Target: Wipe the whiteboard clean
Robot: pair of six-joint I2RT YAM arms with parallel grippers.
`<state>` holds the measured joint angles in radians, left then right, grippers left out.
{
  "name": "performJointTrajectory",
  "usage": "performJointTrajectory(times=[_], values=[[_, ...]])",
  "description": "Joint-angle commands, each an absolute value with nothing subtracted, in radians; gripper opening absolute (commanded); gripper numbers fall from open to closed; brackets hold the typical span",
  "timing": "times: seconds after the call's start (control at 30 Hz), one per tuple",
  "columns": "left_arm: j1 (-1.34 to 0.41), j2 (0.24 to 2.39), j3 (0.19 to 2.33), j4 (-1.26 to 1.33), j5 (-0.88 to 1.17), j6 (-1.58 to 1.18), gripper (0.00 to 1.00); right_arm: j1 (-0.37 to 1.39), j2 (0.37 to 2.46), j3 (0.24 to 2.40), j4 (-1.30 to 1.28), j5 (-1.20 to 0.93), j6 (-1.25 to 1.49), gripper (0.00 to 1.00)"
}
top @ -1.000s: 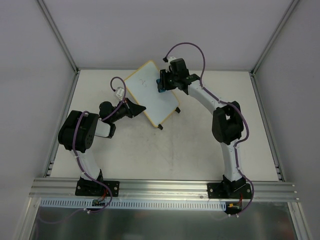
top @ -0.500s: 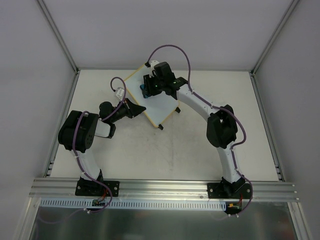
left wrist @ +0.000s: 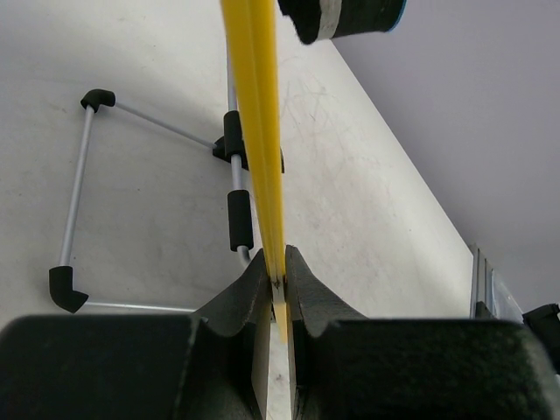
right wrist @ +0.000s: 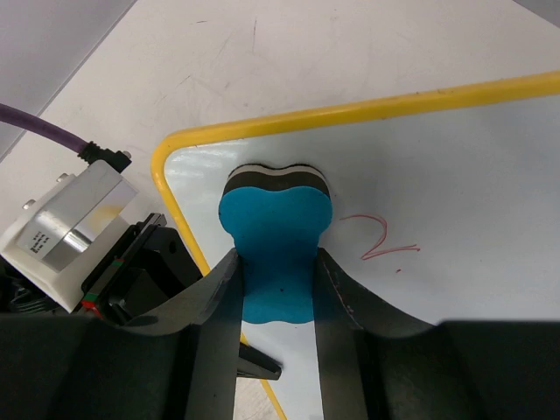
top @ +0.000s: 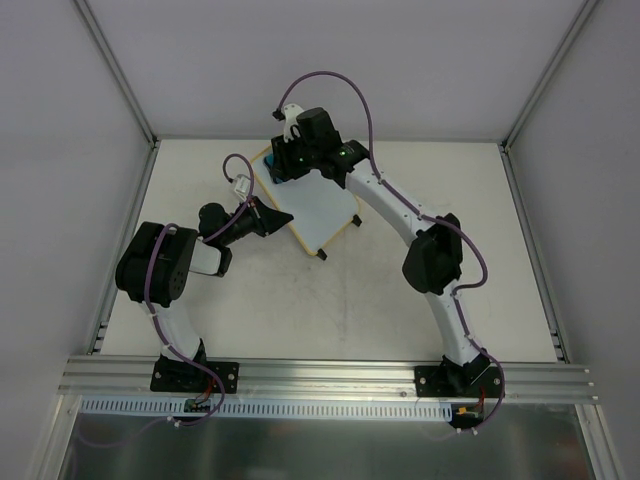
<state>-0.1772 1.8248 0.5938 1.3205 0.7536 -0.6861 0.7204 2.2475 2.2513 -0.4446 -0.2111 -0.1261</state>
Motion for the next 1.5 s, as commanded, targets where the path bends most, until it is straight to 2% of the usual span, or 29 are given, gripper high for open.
performJointTrajectory(times=[0.0, 0.43, 0.9, 1.23, 1.47], values=[[-0.210, 1.795, 0.578, 1.605, 0.864, -0.611, 0.00, 0.716, 2.272, 2.325, -0.499, -0.247, -0.163, 0.00], [-0.212, 1.786, 0.580, 1.589, 0.862, -0.600, 0.00, 0.655, 2.313, 2.309, -0.512, -0.153, -0.170, 0.00], [-0.212, 1.776, 0.581, 1.572, 0.864, -0.589, 0.00, 0.546, 2.341, 2.321, -0.512, -0.155, -0.189, 0.00], [-0.212, 1.775, 0.584, 1.562, 0.864, -0.583, 0.00, 0.606, 2.306, 2.286, -0.508, -0.181, -0.184, 0.00], [-0.212, 1.782, 0.587, 1.560, 0.859, -0.581, 0.00, 0.686, 2.230, 2.181, -0.465, -0.186, -0.163, 0.00]])
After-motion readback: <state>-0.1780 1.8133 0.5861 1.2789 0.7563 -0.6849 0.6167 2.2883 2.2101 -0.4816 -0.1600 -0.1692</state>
